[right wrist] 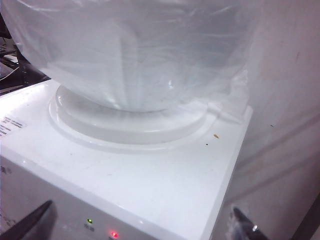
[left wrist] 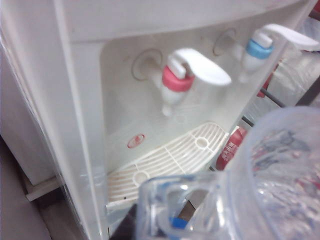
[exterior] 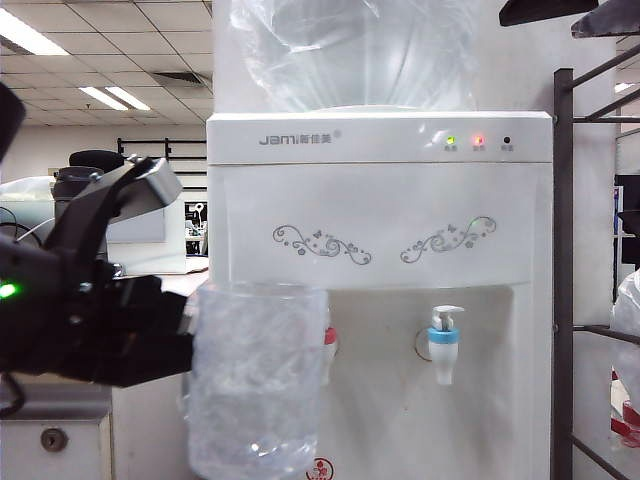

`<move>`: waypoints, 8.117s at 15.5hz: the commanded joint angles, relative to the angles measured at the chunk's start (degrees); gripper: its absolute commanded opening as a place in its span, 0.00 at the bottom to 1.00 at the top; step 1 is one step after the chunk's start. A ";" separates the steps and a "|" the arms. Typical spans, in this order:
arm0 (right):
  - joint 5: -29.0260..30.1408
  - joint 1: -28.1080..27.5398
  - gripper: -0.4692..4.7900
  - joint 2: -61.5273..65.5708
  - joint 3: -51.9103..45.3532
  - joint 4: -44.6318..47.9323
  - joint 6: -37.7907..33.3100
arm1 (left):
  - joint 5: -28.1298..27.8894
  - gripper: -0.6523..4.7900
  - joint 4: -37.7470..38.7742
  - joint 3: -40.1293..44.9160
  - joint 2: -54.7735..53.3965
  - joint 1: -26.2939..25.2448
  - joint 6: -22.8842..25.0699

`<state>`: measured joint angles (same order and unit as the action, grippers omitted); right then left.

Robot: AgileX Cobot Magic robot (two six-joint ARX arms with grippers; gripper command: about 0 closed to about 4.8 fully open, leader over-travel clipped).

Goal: Pick up the plastic mug from the left desk, go to the hot water outlet of the water dispenser, press the vertical switch to get some water, then put the mug back on the desk.

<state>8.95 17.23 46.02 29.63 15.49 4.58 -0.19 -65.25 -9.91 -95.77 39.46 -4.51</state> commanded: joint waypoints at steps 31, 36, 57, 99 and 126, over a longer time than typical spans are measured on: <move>-0.02 0.02 1.00 -0.11 0.33 0.61 0.15 | 1.53 0.11 -16.55 -12.79 -23.02 1.31 -0.66; -0.02 0.02 1.00 -0.11 0.33 0.59 0.15 | -2.71 0.11 -16.76 -13.88 -25.81 1.18 -0.35; -0.02 0.00 1.00 -0.11 0.33 0.59 0.15 | -4.66 0.11 -17.57 -21.40 -35.74 2.49 -10.93; 0.22 0.04 1.00 -0.07 0.33 1.18 -0.94 | -12.59 0.11 -17.86 -22.27 -33.05 1.25 -10.51; -7.85 29.31 0.08 47.95 29.83 -24.20 -13.31 | -12.61 0.11 -17.49 -22.10 -33.05 1.27 -10.51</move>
<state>1.23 46.57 93.23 58.46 -8.40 -8.95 -12.51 -78.65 -31.81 -129.62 40.71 -14.66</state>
